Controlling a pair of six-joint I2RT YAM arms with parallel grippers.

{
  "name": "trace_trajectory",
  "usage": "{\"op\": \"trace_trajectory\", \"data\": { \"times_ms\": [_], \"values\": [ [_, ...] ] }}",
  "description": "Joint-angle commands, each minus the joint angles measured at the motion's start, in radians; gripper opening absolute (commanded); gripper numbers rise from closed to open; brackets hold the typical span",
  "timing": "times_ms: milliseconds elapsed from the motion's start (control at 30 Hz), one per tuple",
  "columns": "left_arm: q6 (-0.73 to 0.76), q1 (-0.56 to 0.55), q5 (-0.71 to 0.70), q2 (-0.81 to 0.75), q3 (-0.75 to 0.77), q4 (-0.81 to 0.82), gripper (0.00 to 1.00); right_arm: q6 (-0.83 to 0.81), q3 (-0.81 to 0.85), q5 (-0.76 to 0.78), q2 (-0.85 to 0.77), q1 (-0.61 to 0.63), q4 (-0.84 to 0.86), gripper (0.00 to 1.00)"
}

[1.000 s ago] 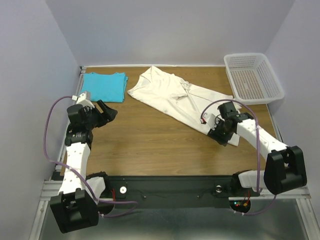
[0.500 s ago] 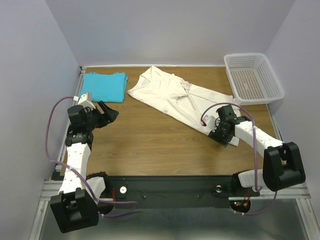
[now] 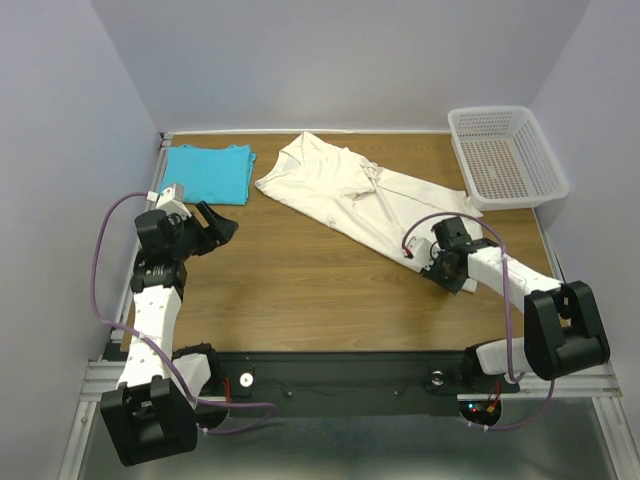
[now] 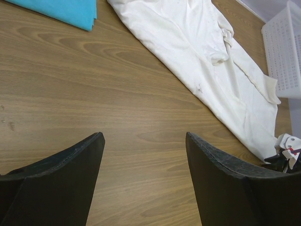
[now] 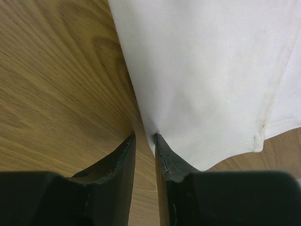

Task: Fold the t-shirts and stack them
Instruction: Fold the tshirt

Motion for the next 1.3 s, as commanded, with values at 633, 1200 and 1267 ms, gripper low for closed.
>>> {"op": "trace_trajectory", "data": {
  "times_ms": [633, 1200, 1267],
  "values": [
    [0.008, -0.002, 0.02, 0.0, -0.009, 0.036, 0.81, -0.027, 0.016, -0.047, -0.082, -0.002, -0.044, 0.01],
    [0.002, -0.002, 0.023, 0.002, -0.007, 0.03, 0.81, -0.032, 0.096, -0.328, -0.04, 0.374, -0.308, 0.01],
    [0.002, -0.001, 0.024, 0.005, -0.007, 0.027, 0.81, -0.035, 0.11, -0.366, -0.027, 0.4, -0.314, 0.01]
  ]
}}
